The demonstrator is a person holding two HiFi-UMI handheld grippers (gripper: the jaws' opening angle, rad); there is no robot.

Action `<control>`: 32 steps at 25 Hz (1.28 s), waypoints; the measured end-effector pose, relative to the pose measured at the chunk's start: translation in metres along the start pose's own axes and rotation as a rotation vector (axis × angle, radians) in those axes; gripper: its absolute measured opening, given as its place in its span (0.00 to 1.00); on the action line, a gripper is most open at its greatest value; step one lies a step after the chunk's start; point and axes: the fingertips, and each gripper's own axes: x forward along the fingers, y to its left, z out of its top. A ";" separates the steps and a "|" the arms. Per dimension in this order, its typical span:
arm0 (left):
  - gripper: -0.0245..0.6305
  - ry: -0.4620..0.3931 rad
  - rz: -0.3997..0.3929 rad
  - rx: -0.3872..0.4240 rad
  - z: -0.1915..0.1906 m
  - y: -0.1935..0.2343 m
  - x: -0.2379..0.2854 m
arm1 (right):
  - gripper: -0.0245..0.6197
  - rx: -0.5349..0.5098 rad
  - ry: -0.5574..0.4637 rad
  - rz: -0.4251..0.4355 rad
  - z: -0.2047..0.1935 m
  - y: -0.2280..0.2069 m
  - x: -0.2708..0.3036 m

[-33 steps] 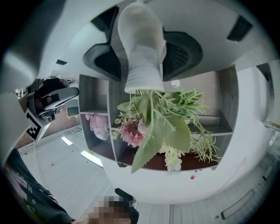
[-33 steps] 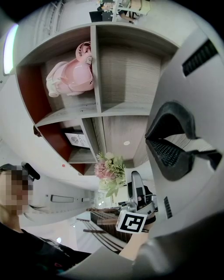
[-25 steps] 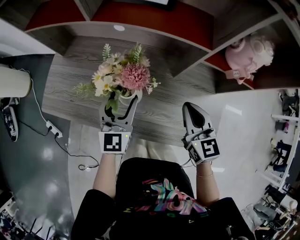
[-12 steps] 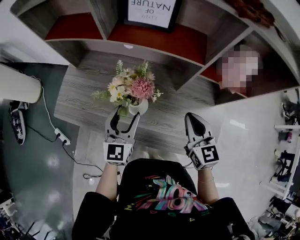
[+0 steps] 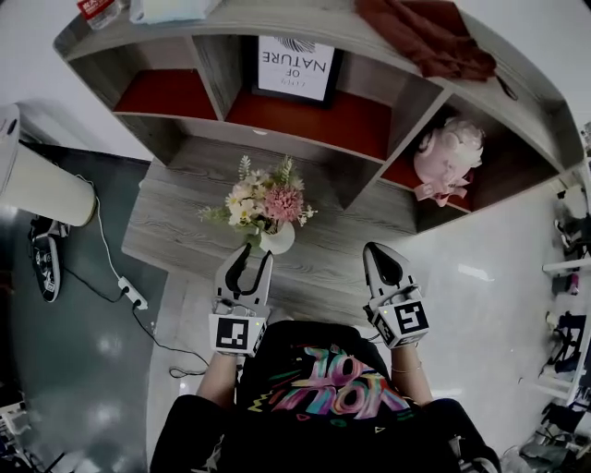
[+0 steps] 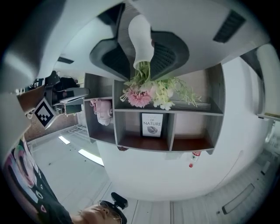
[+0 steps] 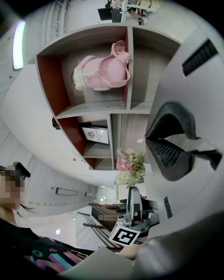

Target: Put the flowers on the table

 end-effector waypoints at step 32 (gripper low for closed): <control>0.08 -0.056 -0.129 -0.016 0.053 -0.033 0.066 | 0.06 0.026 -0.068 -0.090 0.028 -0.051 -0.006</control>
